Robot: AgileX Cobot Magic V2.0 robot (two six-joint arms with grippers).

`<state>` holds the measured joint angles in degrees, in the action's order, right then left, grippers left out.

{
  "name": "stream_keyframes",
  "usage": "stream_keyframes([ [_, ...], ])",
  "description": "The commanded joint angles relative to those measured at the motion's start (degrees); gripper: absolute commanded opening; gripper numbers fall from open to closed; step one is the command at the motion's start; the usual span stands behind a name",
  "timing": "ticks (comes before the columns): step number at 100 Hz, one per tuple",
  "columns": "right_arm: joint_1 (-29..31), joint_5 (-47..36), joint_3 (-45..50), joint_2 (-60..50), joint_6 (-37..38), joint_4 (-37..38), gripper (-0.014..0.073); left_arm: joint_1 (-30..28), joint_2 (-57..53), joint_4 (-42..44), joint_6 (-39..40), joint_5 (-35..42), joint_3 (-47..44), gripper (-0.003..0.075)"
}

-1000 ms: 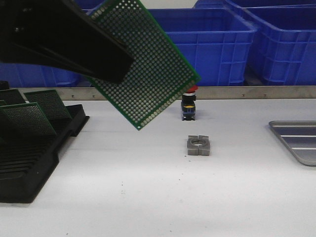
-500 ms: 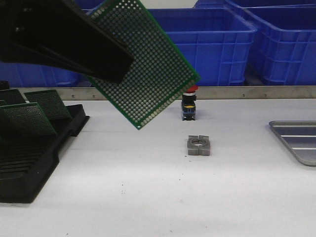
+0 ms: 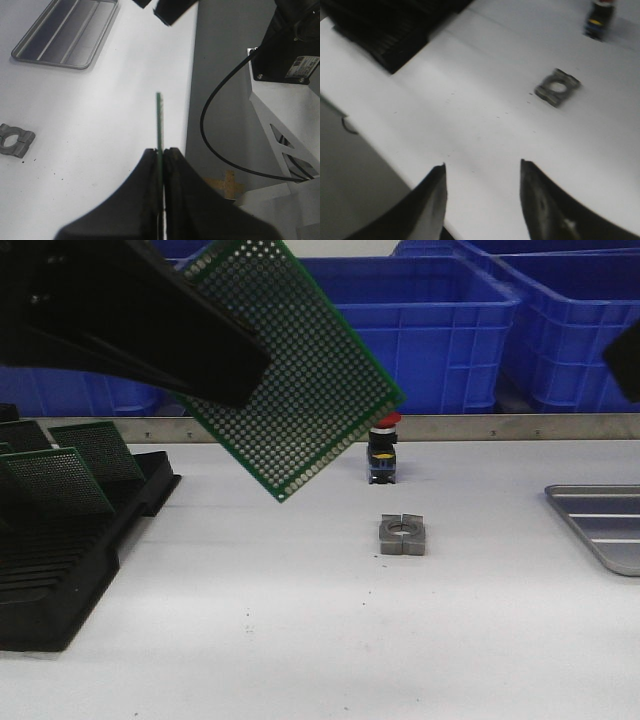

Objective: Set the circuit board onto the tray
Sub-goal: 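Bring the right gripper to the board's edge held by the left gripper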

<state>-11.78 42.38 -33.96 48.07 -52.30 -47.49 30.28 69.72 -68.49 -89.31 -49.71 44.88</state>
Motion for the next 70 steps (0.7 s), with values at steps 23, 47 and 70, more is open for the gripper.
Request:
stream_keyframes([
  [23, -12.47, -1.41, -3.19, 8.27, -24.64, -16.06, 0.0486, 0.43, -1.06, -3.68, 0.42, -0.52, 1.86, -0.0017],
  [47, -17.61, 1.18, -8.85, 16.39, -27.73, -19.71, 0.0486, 0.43, -1.06, -3.68, 0.42, -0.52, 1.86, -0.0017],
  [70, -17.96, 4.79, -13.2, 22.68, -27.73, -21.96, 0.0373, 0.43, -1.06, -3.68, 0.42, -0.52, 1.86, -0.0017],
])
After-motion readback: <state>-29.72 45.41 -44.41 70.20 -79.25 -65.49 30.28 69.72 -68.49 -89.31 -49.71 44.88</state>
